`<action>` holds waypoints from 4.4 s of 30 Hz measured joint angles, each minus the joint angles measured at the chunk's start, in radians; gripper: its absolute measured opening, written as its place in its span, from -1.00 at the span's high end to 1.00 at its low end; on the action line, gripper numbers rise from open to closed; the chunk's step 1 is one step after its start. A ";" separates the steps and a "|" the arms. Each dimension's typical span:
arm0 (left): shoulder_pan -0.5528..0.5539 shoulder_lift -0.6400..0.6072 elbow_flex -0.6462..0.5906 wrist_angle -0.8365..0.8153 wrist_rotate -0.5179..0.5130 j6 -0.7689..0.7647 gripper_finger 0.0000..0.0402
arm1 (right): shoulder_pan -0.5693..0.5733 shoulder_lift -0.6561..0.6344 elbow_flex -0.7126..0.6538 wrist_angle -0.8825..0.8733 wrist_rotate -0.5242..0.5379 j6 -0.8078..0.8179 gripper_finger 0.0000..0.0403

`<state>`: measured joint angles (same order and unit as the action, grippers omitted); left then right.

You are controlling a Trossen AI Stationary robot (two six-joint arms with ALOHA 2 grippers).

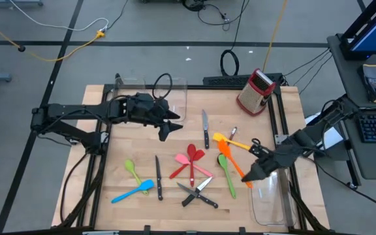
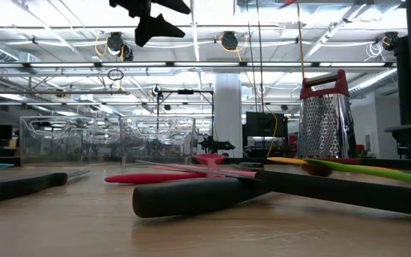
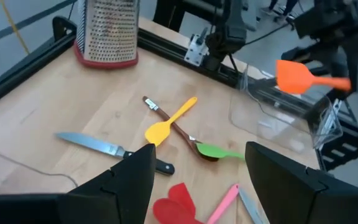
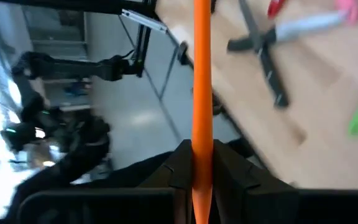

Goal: Pick & Place Kitchen Items
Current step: Put the orange spatula into the bottom transparent bin, then put the yellow spatula into the bottom transparent bin

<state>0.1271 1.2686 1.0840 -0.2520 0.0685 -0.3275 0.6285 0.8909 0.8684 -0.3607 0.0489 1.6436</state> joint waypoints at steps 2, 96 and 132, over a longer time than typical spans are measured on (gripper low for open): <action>-0.005 0.000 0.000 0.000 0.000 0.014 -0.26 | 0.046 -0.013 0.000 -0.025 0.002 0.109 0.86; -0.032 0.001 0.000 0.025 0.009 -0.050 -0.26 | 0.515 0.257 0.000 -0.446 -0.102 0.638 0.74; -0.032 0.001 0.000 0.025 0.011 -0.035 -0.26 | 0.510 0.256 -0.001 -0.412 -0.093 0.575 0.15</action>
<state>0.0948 1.2697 1.0840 -0.2268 0.0792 -0.3629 1.1389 1.1473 0.8677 -0.7729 -0.0445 2.2181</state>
